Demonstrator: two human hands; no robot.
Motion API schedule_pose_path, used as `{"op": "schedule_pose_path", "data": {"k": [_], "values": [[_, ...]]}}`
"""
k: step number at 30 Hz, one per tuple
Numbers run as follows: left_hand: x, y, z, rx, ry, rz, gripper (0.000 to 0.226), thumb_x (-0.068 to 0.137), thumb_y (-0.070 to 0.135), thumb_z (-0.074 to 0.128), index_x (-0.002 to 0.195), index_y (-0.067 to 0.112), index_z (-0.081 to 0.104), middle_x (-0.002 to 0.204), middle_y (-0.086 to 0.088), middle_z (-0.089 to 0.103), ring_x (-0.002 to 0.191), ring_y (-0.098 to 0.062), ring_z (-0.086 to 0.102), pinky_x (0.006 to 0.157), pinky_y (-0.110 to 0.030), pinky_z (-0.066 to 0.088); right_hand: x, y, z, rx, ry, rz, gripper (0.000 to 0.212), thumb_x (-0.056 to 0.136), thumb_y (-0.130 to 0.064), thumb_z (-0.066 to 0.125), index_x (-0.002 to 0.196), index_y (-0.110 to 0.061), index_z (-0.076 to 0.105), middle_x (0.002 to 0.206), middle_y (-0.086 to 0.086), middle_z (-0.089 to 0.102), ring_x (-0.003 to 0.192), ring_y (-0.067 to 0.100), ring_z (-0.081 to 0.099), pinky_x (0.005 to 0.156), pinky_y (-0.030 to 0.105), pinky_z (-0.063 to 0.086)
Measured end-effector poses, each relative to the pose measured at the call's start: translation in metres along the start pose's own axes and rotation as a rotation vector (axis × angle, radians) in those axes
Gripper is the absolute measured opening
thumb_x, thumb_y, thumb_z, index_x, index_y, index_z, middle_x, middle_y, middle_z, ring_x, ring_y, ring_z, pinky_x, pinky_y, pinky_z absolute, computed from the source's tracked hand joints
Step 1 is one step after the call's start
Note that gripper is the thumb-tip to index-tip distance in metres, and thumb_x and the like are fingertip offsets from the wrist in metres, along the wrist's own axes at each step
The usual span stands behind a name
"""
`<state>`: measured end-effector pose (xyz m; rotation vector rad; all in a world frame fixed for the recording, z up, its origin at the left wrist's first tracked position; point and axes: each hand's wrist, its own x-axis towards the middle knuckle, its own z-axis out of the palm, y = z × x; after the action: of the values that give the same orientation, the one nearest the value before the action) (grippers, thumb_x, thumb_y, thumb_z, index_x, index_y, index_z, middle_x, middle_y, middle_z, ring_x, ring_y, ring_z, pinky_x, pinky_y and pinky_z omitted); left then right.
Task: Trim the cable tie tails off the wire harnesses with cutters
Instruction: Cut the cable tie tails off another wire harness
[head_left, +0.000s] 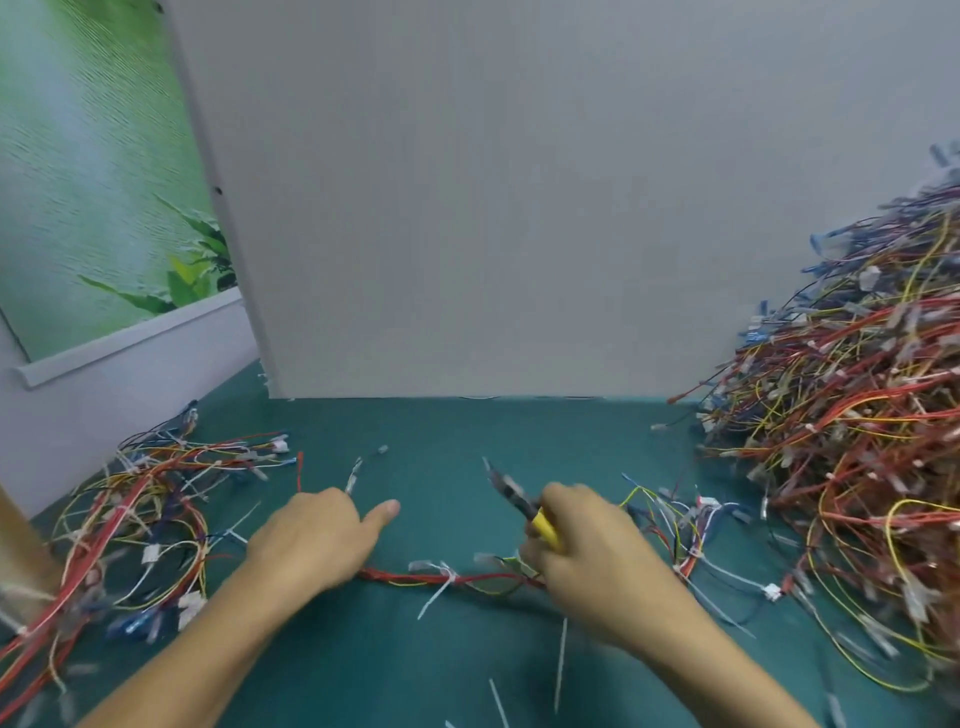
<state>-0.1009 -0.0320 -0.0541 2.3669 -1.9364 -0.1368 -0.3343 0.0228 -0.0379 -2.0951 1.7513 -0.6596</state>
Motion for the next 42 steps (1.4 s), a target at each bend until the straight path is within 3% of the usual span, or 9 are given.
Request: {"op": "schedule_pose_path", "data": {"k": [5,10,15,21,24,28,33,37,42], "values": [[0.013,0.001,0.012,0.076,0.068,-0.100,0.061,0.079,0.080,0.036,0.077,0.021,0.052,0.097,-0.005,0.062,0.092,-0.027,0.060,0.066,-0.030,0.040,0.013,0.053,-0.067,0.023,0.376,0.245,0.011,0.089,-0.025,0.059,0.086,-0.016,0.053,0.085,0.007,0.062,0.085,0.031,0.056,0.066,0.033,0.042],[0.018,0.003,0.013,0.060,0.012,-0.147,0.035,0.075,0.050,0.065,0.082,0.020,0.049,0.085,-0.002,0.052,0.085,-0.028,0.057,0.067,-0.030,0.041,0.019,0.113,-0.058,-0.232,0.191,0.602,0.021,0.090,-0.034,0.055,0.094,-0.015,0.050,0.108,0.016,0.060,0.095,0.035,0.056,0.079,0.040,0.047],[0.022,0.009,0.019,-0.156,0.049,-0.148,0.021,0.076,0.015,0.062,0.093,0.015,0.051,0.084,-0.005,0.053,0.082,-0.028,0.055,0.066,-0.032,0.044,0.025,0.116,-0.022,-0.296,0.154,0.588,0.023,0.085,-0.039,0.051,0.091,-0.017,0.053,0.110,0.014,0.063,0.101,0.035,0.059,0.071,0.034,0.039],[0.029,0.004,0.029,-1.295,0.099,-0.193,0.026,0.078,-0.010,0.061,0.101,0.001,0.059,0.069,-0.014,0.062,0.052,-0.023,0.054,0.049,-0.026,0.051,0.037,0.118,-0.021,0.065,0.283,0.597,0.030,0.085,-0.035,0.062,0.071,-0.009,0.056,0.075,0.012,0.061,0.070,0.031,0.054,0.059,0.031,0.038],[0.030,-0.009,0.027,-1.585,0.107,-0.263,0.017,0.087,-0.010,0.053,0.084,0.004,0.062,0.064,-0.005,0.057,0.054,-0.015,0.048,0.045,-0.019,0.050,0.035,0.127,-0.035,0.204,0.394,0.649,0.019,0.072,-0.022,0.072,0.072,-0.007,0.060,0.073,0.015,0.063,0.069,0.030,0.056,0.055,0.031,0.037],[0.032,-0.014,0.031,-1.672,0.090,-0.278,0.018,0.091,-0.011,0.047,0.090,0.005,0.056,0.088,-0.001,0.057,0.072,-0.020,0.059,0.074,-0.037,0.054,0.033,0.134,-0.034,0.202,0.326,0.719,0.023,0.069,-0.022,0.074,0.075,-0.005,0.060,0.078,0.017,0.063,0.076,0.032,0.057,0.055,0.032,0.036],[0.039,-0.015,0.024,-1.784,0.058,-0.243,0.019,0.093,-0.013,0.044,0.095,0.003,0.055,0.083,-0.011,0.051,0.070,-0.025,0.057,0.053,-0.034,0.060,0.034,0.128,-0.039,0.155,0.249,0.677,0.019,0.068,-0.022,0.072,0.074,-0.007,0.062,0.069,0.011,0.064,0.067,0.027,0.058,0.051,0.028,0.035],[0.041,-0.020,0.023,-1.751,0.006,-0.195,0.022,0.090,-0.014,0.049,0.105,0.001,0.055,0.077,-0.012,0.051,0.067,-0.025,0.056,0.050,-0.031,0.058,0.028,0.116,-0.063,-0.169,0.047,0.652,0.040,0.073,-0.051,0.071,0.083,-0.016,0.055,0.093,0.009,0.065,0.088,0.028,0.062,0.068,0.033,0.049],[0.041,-0.018,0.032,-1.550,-0.055,-0.190,0.022,0.088,-0.014,0.053,0.105,-0.001,0.057,0.085,-0.017,0.055,0.066,-0.028,0.058,0.046,-0.031,0.057,0.018,0.063,-0.088,-0.530,0.319,0.448,0.028,0.083,-0.049,0.062,0.088,-0.027,0.045,0.092,0.003,0.049,0.095,0.032,0.059,0.067,0.035,0.035]]}}
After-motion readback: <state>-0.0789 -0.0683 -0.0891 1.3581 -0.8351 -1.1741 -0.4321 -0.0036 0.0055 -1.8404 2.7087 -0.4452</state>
